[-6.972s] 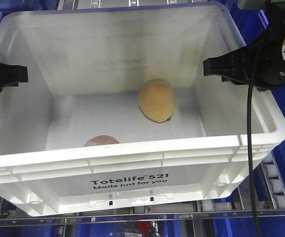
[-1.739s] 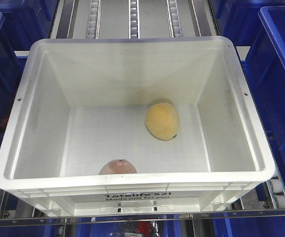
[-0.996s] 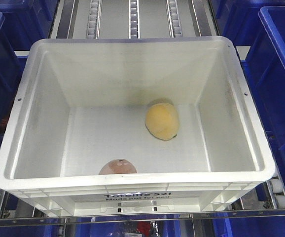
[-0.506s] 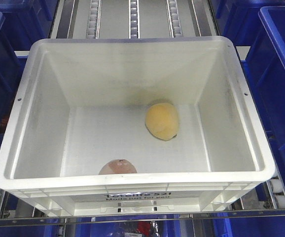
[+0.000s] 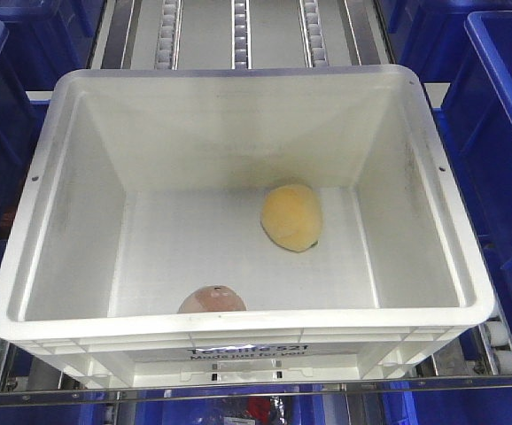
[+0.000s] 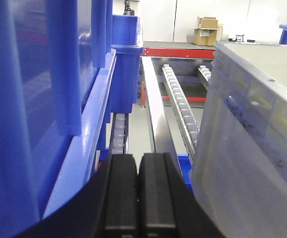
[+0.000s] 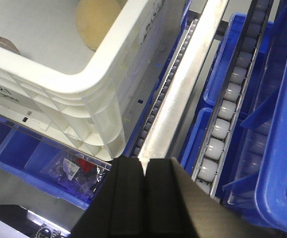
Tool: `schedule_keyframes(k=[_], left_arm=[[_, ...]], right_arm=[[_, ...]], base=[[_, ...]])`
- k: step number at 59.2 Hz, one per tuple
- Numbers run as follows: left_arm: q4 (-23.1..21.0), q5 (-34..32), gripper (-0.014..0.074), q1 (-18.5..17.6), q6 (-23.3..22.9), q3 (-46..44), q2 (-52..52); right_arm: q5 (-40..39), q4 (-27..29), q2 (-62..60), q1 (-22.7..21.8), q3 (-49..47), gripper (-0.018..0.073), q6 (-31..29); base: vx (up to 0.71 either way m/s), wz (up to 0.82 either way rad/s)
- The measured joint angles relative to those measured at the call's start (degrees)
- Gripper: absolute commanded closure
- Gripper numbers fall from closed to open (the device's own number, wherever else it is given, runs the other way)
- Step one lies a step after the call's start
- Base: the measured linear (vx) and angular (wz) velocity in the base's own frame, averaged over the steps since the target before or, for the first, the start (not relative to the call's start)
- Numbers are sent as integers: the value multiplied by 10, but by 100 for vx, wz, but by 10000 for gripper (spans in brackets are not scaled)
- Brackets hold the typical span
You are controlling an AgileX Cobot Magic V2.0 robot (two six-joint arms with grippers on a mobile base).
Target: Place moving items into box and shelve
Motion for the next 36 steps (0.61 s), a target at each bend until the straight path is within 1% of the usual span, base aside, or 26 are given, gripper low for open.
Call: schedule_keyframes(k=[5, 8, 14, 22, 26, 31, 36], left_arm=[[0, 0, 613, 0, 0, 0, 0], [0, 0, 613, 0, 0, 0, 0], [0, 0, 613, 0, 0, 0, 0], [0, 0, 613, 0, 0, 0, 0], [0, 0, 613, 0, 0, 0, 0], [0, 0, 613, 0, 0, 0, 0], [0, 0, 613, 0, 0, 0, 0]], right_arm=[[-24, 5, -18, -14, 8, 575, 2], [-72, 13, -38, -33, 26, 575, 6], [-191, 15, -79, -84, 90, 575, 8], [-358, 20, -118, -170, 213, 575, 11], [-442, 37, -130, -212, 276, 575, 12], [-529, 63, -142, -253, 339, 575, 12], [-594, 89, -153, -278, 383, 575, 13]], base=[[0, 0], [0, 0], [0, 0], [0, 0], [0, 0], [0, 0], [0, 0]])
